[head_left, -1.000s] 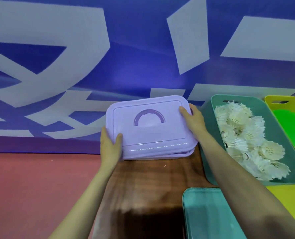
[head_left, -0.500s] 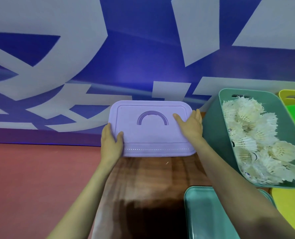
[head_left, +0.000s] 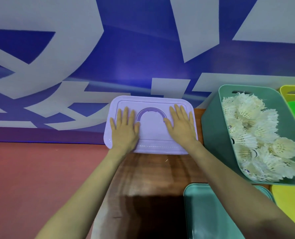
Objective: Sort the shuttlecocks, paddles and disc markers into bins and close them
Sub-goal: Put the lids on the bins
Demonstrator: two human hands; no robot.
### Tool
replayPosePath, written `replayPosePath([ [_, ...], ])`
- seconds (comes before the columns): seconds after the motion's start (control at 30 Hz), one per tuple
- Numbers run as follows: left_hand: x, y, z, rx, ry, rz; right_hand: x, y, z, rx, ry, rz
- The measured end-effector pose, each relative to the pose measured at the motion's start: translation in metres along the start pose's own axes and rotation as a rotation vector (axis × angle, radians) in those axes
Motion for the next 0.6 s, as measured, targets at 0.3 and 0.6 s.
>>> replayPosePath([
  [0.3,-0.012,0.011,0.001,0.027,-0.128,-0.008,-0.003,0.004,-0.005,0.056,0.033,-0.06],
  [0.6,0.023,0.007,0.044,0.043,0.085,-0.112,0.04,0.016,-0.008,0.08,-0.093,-0.099],
])
Point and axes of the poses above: each hand's wrist, its own y-axis away from the middle knuckle, its own x-axis out of the back of the hand, z = x × y, the point moved 9 cm from there along -y, towards the middle knuckle, and after that the axes turned 14 degrees about y, right-handed, at the moved point
